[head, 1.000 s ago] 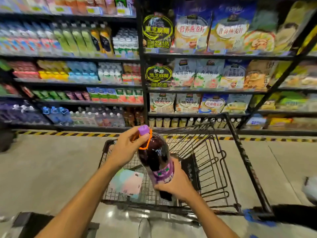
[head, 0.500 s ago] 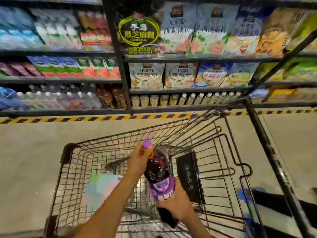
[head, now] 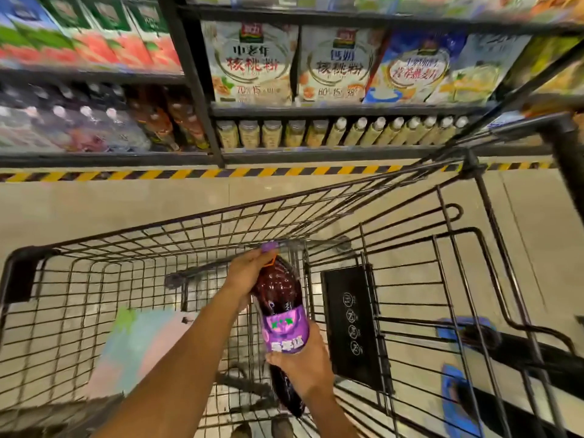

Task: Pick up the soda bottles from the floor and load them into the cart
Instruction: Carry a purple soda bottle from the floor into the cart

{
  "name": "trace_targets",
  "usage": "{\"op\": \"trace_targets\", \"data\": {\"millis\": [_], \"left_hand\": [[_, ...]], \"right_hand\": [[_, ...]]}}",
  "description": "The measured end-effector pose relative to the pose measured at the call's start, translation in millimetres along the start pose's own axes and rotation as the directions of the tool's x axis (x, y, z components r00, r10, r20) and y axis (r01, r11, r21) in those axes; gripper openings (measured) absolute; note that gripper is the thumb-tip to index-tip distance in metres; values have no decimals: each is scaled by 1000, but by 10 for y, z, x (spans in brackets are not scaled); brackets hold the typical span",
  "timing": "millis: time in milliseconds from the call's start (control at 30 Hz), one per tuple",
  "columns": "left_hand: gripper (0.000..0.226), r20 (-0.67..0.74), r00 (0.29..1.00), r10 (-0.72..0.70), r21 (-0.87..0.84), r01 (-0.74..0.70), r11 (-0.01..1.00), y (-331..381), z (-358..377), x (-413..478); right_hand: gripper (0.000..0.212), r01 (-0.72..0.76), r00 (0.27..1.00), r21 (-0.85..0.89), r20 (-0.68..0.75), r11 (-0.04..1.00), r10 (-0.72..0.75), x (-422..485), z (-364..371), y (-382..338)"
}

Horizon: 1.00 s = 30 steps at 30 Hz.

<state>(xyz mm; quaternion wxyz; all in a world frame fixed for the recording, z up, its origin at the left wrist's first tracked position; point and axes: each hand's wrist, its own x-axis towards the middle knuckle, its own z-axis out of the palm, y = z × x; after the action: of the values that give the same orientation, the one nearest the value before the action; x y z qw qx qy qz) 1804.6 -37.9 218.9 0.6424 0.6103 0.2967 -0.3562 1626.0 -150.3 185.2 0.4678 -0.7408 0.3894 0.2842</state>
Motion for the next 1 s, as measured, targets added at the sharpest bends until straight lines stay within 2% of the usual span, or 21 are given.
{"op": "trace_targets", "data": {"millis": [133, 267, 367, 500, 567, 733, 900, 1000], "left_hand": [[33, -9, 1000, -12, 30, 12, 999, -165, -24, 315], [50, 78, 997, 6, 127, -16, 992, -326, -27, 535], [40, 161, 986, 32, 163, -59, 985, -419, 0, 614], [73, 254, 960, 119, 236, -181, 955, -604, 32, 612], [77, 264, 956, 123, 260, -194, 946, -740, 24, 648], [81, 266, 960, 90, 333, -179, 926, -998, -47, 743], [80, 252, 963, 94, 343, -180, 922, -1147, -86, 782], [84, 249, 965, 87, 354, -174, 919, -1163, -148, 762]], "right_hand": [[115, -18, 999, -29, -31, 999, 17, 251, 105, 125], [114, -21, 998, -6, -65, 1000, 21, 395, 200, 215], [116, -43, 993, 35, -108, 998, 46, 481, 296, 286], [104, -55, 986, 28, -157, 998, 58, 536, 361, 307], [107, -69, 980, 3, -185, 998, 68, 558, 394, 335], [131, -135, 973, -65, -199, 989, 120, 623, 515, 474], [123, -139, 970, -67, -212, 988, 122, 663, 586, 562], [117, -126, 981, -79, -161, 989, 112, 698, 580, 595]]}}
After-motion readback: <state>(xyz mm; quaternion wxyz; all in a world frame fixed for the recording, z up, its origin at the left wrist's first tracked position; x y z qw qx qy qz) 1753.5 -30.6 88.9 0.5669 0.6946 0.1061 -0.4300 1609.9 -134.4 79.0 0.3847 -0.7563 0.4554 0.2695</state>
